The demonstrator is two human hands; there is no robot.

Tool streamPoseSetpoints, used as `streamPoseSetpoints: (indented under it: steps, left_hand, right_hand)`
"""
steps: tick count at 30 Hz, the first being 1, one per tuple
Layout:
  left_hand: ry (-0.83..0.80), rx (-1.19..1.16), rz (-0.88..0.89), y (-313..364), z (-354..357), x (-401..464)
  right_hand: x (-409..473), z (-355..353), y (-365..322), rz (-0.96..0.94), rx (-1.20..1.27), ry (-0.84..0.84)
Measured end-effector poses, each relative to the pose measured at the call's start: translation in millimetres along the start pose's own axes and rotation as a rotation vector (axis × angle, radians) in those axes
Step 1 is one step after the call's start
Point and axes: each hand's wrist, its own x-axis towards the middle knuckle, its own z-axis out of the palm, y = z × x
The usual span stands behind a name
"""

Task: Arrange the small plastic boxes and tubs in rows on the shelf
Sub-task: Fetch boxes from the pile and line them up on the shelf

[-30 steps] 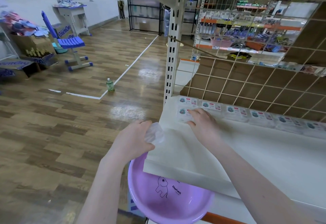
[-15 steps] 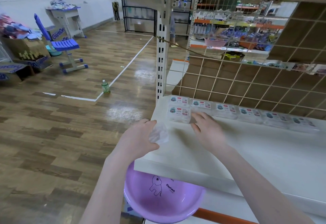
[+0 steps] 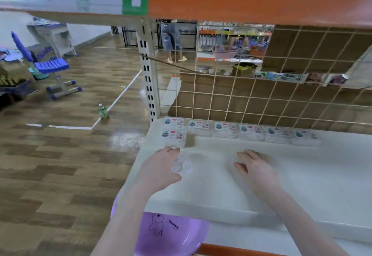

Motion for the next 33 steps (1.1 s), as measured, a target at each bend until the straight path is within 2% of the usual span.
streamPoseSetpoints:
  steps: [10, 19, 22, 29, 33]
  left_hand:
    - [-0.067, 0.023, 0.048, 24, 21, 19]
    - [-0.074, 0.098, 0.052, 32, 11, 16]
    - [-0.089, -0.003, 0.043, 33, 6, 15]
    - [-0.251, -0.378, 0.012, 37, -4, 17]
    - [-0.225, -0.458, -0.01, 36, -5, 25]
  right_hand:
    - [12, 3, 27, 0.014, 0.149, 0.066]
    - [14, 9, 32, 0.036, 0.21, 0.083]
    - [15, 10, 34, 0.032, 0.209, 0.083]
    - [14, 11, 36, 0.009, 0.234, 0.078]
    - [14, 10, 36, 0.002, 0.233, 0.076]
